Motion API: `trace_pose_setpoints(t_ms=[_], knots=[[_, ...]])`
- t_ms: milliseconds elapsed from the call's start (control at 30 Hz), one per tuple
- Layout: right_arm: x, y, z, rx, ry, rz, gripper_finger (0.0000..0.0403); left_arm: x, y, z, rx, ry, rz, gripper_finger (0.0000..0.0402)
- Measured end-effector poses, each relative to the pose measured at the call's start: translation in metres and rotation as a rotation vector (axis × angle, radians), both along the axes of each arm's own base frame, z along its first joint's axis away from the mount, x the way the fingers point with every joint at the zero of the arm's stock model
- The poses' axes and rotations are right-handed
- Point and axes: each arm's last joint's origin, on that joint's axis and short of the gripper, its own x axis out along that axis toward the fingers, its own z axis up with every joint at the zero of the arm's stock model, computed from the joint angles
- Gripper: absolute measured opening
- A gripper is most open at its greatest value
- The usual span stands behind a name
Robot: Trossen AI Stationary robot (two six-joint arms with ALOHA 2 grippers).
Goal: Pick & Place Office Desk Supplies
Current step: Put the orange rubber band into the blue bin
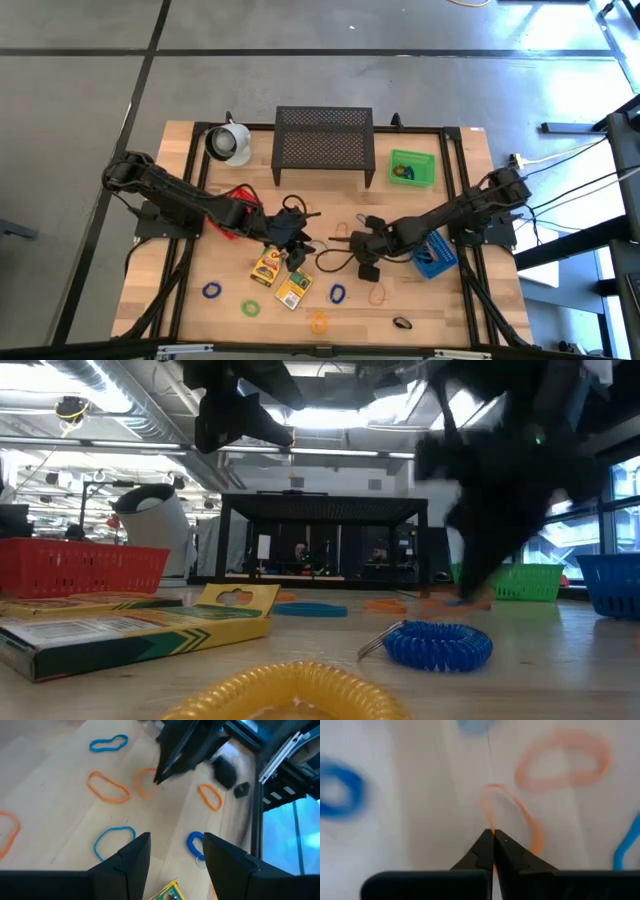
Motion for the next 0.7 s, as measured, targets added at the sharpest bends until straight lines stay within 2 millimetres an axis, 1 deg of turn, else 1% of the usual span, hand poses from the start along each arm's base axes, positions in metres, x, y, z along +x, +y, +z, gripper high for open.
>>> trace_pose_setpoints(t_ms=[67,167,300,467,633,700], knots=[[-0.003,0.002,0.018,0.005,-0.069,-0.038,0.0007,-0.001,0.0,-0.001,0.01,0.009,0.003,0.0175],[-0.01,0.005,0.039,0.011,-0.142,-0.092,0.0006,-0.002,0.002,-0.003,0.033,0.028,0.02,0.0175],[-0.024,0.004,0.075,0.035,-0.309,-0.216,0.0003,-0.002,0.005,-0.003,0.064,0.034,0.032,0.0175],[-0.045,0.004,0.119,0.035,-0.553,-0.303,0.0005,0.001,0.014,-0.003,0.095,0.025,0.059,0.0175],[-0.062,0.008,0.158,0.056,-0.784,-0.307,0.0006,0.004,0.025,-0.002,0.119,0.015,0.113,0.0175],[-0.066,0.01,0.168,0.065,-0.841,-0.273,0.0006,0.006,0.029,-0.001,0.127,-0.001,0.122,0.0175]])
